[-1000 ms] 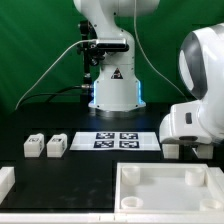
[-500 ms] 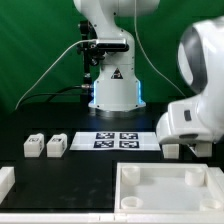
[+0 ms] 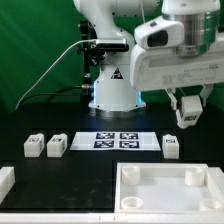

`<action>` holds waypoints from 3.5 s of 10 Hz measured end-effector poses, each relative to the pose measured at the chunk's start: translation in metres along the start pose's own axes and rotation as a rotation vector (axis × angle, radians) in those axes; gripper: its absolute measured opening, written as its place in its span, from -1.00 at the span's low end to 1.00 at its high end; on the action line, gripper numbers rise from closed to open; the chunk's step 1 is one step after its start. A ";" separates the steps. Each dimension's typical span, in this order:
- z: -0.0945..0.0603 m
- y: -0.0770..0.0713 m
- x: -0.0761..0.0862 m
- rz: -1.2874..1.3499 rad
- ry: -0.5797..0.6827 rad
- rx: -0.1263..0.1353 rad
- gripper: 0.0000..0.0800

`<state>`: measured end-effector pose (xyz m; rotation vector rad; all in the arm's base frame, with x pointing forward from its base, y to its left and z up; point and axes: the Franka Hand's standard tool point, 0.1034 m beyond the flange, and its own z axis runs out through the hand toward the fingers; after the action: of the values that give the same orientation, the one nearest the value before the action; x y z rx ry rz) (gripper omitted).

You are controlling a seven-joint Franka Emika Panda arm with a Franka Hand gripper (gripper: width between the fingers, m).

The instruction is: Assemble one leg

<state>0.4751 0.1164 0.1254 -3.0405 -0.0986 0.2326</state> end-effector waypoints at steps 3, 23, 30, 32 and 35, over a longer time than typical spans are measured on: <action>-0.004 0.001 0.010 -0.021 0.435 0.000 -0.27; -0.023 0.014 0.155 -0.051 0.776 -0.026 -0.27; 0.017 0.013 0.147 -0.055 0.754 -0.034 -0.27; 0.025 0.012 0.146 -0.057 0.756 -0.035 -0.27; 0.026 0.010 0.147 -0.030 0.781 -0.054 -0.27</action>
Offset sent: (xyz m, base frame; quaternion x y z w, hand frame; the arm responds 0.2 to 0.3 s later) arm 0.1000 -0.0035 0.0459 -0.0392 0.4383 -0.0671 0.8955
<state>0.6164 0.1189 0.0770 -2.9302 -0.0901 -0.9556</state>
